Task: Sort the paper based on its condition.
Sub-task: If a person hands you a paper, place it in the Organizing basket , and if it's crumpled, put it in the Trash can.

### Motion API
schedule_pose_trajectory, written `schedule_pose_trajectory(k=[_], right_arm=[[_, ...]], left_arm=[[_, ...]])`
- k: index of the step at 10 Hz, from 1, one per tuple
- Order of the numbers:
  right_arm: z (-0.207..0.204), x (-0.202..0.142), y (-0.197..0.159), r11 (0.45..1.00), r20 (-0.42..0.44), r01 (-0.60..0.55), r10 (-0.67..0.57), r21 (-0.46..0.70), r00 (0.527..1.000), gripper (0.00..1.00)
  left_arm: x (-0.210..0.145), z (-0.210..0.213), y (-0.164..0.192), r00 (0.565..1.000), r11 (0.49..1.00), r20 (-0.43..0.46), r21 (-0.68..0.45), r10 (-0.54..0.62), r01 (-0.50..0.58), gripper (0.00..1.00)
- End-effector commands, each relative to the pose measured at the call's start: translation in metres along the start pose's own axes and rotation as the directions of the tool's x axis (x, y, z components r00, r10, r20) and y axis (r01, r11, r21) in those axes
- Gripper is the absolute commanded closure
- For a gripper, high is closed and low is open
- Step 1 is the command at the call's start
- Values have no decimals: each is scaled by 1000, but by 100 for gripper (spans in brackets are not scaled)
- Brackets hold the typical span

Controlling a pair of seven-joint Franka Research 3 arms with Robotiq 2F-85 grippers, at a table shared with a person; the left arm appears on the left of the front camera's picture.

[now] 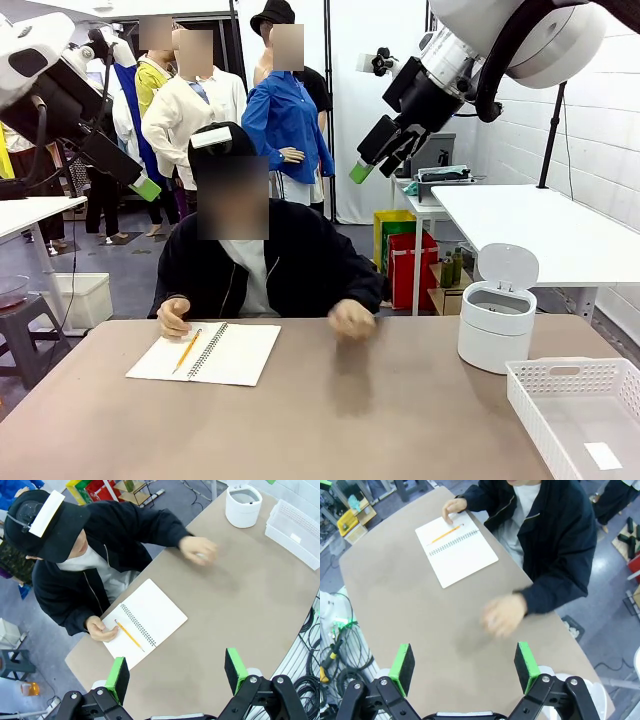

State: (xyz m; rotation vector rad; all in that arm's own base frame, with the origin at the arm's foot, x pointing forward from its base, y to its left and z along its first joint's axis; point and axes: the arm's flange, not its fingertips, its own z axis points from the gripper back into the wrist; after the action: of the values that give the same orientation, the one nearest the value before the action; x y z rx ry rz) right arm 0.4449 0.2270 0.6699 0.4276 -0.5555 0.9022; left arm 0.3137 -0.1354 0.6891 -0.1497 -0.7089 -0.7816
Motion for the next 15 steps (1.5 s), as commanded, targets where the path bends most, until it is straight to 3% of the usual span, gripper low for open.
schedule_pose_trajectory(k=[1, 15], right_arm=[[-1, -1, -2, 1000, -1, -3, 3, 1, 1000, 0], [-1, -1, -2, 1000, -1, -3, 3, 1, 1000, 0]], left_arm=[[-1, 1, 0, 1000, 1000, -3, 0, 1, -1, 0], [-1, 1, 0, 1000, 1000, -3, 0, 1, -1, 0]])
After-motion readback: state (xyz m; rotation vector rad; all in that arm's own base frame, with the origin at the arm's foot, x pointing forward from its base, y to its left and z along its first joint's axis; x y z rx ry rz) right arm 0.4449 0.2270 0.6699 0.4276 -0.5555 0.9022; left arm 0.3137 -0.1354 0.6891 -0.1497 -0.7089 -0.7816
